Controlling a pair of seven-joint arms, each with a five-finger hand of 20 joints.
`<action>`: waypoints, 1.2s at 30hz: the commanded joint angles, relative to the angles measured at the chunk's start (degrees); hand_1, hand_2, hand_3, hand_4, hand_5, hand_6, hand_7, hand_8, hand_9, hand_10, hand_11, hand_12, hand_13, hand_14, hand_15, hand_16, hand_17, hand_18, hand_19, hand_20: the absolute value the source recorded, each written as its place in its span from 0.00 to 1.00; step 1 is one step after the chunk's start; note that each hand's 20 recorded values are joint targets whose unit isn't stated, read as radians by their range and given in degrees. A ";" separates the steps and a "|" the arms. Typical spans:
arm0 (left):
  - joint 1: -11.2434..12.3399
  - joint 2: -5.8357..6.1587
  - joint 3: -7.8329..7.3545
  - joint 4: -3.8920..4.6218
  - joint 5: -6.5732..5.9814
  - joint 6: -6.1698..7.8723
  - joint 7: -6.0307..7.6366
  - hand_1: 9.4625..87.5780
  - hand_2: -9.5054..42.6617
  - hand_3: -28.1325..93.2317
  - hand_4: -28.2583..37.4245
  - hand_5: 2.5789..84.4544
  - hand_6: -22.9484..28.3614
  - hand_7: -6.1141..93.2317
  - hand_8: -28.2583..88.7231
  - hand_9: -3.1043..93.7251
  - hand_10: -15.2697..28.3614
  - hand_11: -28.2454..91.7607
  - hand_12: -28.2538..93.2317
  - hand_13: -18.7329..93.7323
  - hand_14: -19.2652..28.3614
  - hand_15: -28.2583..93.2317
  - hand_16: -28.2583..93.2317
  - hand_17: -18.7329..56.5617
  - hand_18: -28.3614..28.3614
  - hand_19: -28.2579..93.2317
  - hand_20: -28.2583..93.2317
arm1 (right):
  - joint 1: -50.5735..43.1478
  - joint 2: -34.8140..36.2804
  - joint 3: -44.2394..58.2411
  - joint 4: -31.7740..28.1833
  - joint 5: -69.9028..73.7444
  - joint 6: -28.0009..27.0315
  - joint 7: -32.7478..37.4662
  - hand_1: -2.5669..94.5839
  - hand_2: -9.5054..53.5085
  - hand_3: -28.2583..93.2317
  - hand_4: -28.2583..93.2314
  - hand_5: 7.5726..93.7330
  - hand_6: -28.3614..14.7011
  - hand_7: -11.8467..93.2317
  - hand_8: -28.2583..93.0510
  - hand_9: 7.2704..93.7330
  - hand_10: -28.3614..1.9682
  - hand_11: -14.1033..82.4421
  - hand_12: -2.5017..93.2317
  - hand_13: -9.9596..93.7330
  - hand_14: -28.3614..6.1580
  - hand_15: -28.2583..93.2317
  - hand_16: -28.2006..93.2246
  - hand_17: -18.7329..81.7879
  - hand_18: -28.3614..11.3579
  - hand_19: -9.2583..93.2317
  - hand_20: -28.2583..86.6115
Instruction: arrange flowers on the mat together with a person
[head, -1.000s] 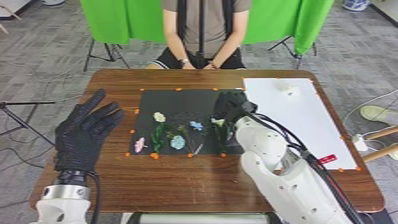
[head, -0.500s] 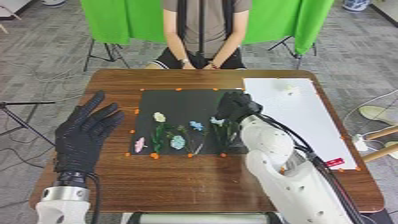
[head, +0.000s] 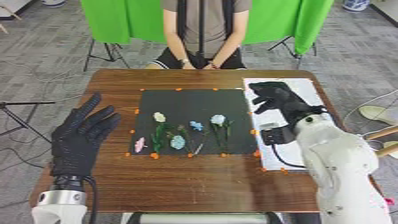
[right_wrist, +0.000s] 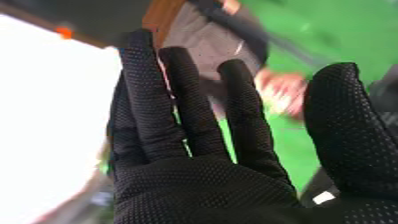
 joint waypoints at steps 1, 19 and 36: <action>1.13 0.05 -0.49 0.48 -0.12 0.11 0.96 0.16 0.40 0.85 0.00 0.41 0.63 0.17 0.16 0.41 0.87 0.47 0.31 0.41 1.00 0.68 0.13 0.19 0.96 0.83 0.12 | -13.82 -0.44 4.84 -0.84 50.03 6.42 -7.59 0.23 0.23 0.91 0.00 0.45 0.66 0.22 0.13 0.52 0.30 0.32 0.15 0.53 0.23 0.64 0.27 0.24 0.24 0.64 0.36; -0.10 -0.51 -0.12 1.04 0.87 -0.33 1.29 0.16 0.40 0.85 0.00 0.41 0.61 0.16 0.16 0.43 0.84 0.44 0.31 0.44 0.98 0.64 0.14 0.19 0.97 0.82 0.12 | -12.85 -5.40 5.66 -0.68 52.79 5.47 -10.97 0.22 0.26 0.91 0.00 0.45 0.69 0.23 0.13 0.53 0.32 0.31 0.15 0.53 0.22 0.63 0.29 0.24 0.24 0.62 0.39; 1.26 -0.54 -0.81 0.44 0.84 0.06 1.10 0.17 0.40 0.85 0.00 0.40 0.61 0.16 0.16 0.43 0.86 0.45 0.32 0.43 0.98 0.64 0.14 0.19 0.97 0.84 0.12 | -13.86 -6.64 6.37 -1.08 52.52 4.91 -10.73 0.22 0.27 0.92 0.00 0.46 0.69 0.23 0.13 0.53 0.32 0.31 0.15 0.52 0.22 0.62 0.29 0.24 0.24 0.61 0.40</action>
